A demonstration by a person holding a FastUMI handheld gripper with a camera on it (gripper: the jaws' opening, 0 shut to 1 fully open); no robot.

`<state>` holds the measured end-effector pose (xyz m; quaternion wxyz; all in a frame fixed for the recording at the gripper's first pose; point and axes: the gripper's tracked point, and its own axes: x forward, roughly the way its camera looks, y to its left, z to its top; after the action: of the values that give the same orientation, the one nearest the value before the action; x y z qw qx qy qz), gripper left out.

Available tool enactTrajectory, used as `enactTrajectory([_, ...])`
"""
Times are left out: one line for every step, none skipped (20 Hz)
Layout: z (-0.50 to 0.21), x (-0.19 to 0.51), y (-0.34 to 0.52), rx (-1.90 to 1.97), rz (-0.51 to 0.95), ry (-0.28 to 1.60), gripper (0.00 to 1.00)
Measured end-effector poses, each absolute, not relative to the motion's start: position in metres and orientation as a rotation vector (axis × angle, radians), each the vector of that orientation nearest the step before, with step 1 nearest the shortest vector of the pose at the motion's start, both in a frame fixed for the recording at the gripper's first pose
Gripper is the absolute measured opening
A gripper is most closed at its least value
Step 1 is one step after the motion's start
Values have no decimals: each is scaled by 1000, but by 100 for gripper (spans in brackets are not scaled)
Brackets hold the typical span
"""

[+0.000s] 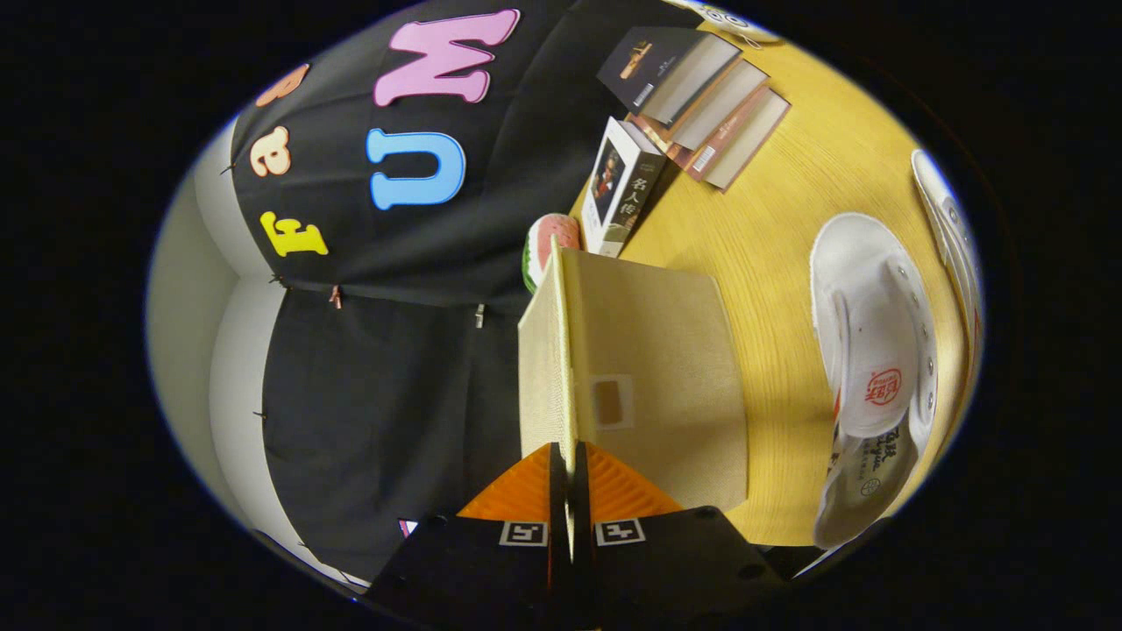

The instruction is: Open the storage box then place both shoes into the box .Put the left shoe in first, then the right shoe, with the right side of both shoes facing outward in a uniform manner.

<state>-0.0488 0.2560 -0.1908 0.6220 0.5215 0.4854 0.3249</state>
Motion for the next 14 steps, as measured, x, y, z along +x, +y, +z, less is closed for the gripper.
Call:
enactTrajectory([-174,-50,258,1190,770,1095,5])
enactTrajectory([-160,-48,262,1171,781,1071,5])
enactTrajectory([-146,-45,269,1153,788,1044,5])
enactTrajectory([-133,-42,276,1139,787,1027,5])
enactTrajectory([-119,-42,283,1126,786,1010,5])
enactTrajectory([-105,-40,291,1118,788,990,5])
enactTrajectory([-90,-39,300,1108,794,967,5])
enactTrajectory([-78,-38,311,1093,808,944,5])
enactTrajectory([-68,-38,322,1084,817,927,6])
enactTrajectory([-60,-41,333,1086,822,919,6])
enactTrajectory([-52,-44,346,1092,833,910,7])
enactTrajectory([-45,-46,359,1094,846,905,7])
enactTrajectory([-38,-49,375,1086,866,903,7])
enactTrajectory([-32,-52,389,1072,887,903,7])
